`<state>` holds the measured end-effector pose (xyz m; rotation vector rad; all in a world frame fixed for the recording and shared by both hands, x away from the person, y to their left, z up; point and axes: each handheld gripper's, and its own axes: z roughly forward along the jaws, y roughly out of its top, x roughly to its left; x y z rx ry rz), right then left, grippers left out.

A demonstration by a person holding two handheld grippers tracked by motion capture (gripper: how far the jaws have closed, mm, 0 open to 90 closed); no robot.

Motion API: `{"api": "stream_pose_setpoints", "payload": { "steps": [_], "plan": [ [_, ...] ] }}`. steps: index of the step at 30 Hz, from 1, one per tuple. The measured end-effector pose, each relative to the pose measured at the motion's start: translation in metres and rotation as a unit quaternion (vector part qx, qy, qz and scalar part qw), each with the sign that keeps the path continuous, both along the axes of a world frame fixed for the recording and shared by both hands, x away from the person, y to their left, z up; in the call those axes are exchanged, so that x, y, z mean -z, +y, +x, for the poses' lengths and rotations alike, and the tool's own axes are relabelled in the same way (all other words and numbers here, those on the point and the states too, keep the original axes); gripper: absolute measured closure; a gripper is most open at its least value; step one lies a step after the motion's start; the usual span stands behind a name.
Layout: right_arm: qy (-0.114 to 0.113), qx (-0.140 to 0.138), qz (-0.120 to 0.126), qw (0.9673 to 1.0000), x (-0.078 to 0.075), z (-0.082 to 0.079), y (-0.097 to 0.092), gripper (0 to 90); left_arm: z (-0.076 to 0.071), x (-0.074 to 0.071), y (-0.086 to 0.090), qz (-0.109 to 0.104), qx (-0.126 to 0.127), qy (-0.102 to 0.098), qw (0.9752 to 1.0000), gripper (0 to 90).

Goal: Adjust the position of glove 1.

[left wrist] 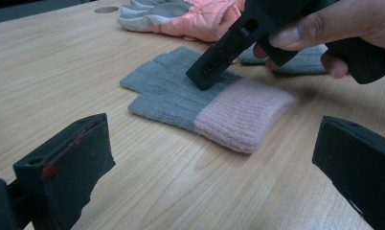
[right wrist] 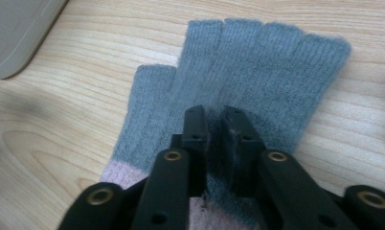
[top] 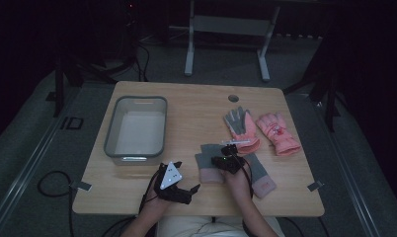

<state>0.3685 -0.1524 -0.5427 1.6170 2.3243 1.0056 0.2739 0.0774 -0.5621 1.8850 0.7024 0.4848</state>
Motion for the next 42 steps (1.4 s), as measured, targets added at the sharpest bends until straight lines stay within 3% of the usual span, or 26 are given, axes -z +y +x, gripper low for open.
{"api": "stream_pose_setpoints", "payload": {
  "steps": [3,7,8,13,20,23,26,28,31,33,35,37,38,39,40,42],
  "plan": [
    [-0.005,-0.009,-0.011,0.9999,-0.004,-0.001,0.003,70.8,0.0,0.0,0.0,-0.002,0.0,0.0,1.0,0.0],
    [-0.025,-0.019,-0.02,0.9993,-0.012,-0.002,0.001,68.8,0.0,0.0,0.0,-0.002,0.0,0.0,1.0,0.0],
    [-0.057,-0.046,-0.029,0.9969,-0.026,-0.003,-0.006,68.8,0.0,0.0,0.0,-0.002,0.001,0.0,1.0,0.0],
    [-0.097,-0.09,-0.049,0.9899,-0.046,-0.004,-0.037,69.5,0.001,0.0,0.0,-0.002,0.002,0.002,1.0,0.0],
    [-0.121,-0.141,-0.072,0.9799,-0.056,-0.009,-0.084,69.2,0.0,0.0,0.0,-0.002,0.0,0.001,1.0,0.0],
    [-0.14,-0.172,-0.081,0.9717,-0.054,-0.014,-0.104,67.5,0.0,0.0,0.001,-0.003,0.0,0.001,1.0,0.0],
    [-0.134,-0.188,-0.104,0.9673,-0.045,-0.019,-0.123,67.4,0.001,0.0,0.001,-0.005,-0.003,0.002,1.0,0.0],
    [-0.126,-0.195,-0.112,0.9663,-0.038,-0.021,-0.13,66.7,0.0,0.0,0.0,-0.004,-0.003,0.002,1.0,0.0],
    [-0.113,-0.195,-0.114,0.9677,-0.031,-0.023,-0.135,65.4,0.0,0.0,0.0,-0.002,-0.003,0.002,1.0,0.0],
    [-0.096,-0.199,-0.11,0.9691,-0.016,-0.024,-0.139,59.3,0.0,0.0,0.0,-0.002,-0.003,0.0,1.0,0.0],
    [-0.09,-0.203,-0.125,0.9671,-0.005,-0.025,-0.14,59.1,0.0,0.0,0.0,-0.002,-0.004,0.001,1.0,0.0],
    [-0.092,-0.197,-0.107,0.9702,-0.003,-0.027,-0.143,64.3,0.0,0.0,0.0,-0.002,-0.005,0.002,1.0,0.0],
    [-0.092,-0.197,-0.107,0.9702,-0.003,-0.027,-0.143,64.3,0.0,0.0,0.0,-0.002,-0.005,0.002,1.0,0.0],
    [-0.086,-0.19,-0.106,0.9723,-0.003,-0.028,-0.144,72.0,0.0,0.0,0.0,-0.002,-0.004,0.002,1.0,0.0],
    [-0.087,-0.191,-0.108,0.9718,-0.003,-0.029,-0.144,76.8,0.0,0.0,0.0,-0.002,-0.004,0.001,1.0,0.0],
    [-0.087,-0.182,-0.104,0.974,-0.003,-0.03,-0.144,79.9,0.0,0.0,0.0,-0.002,-0.004,0.0,1.0,0.0]
  ]
}}
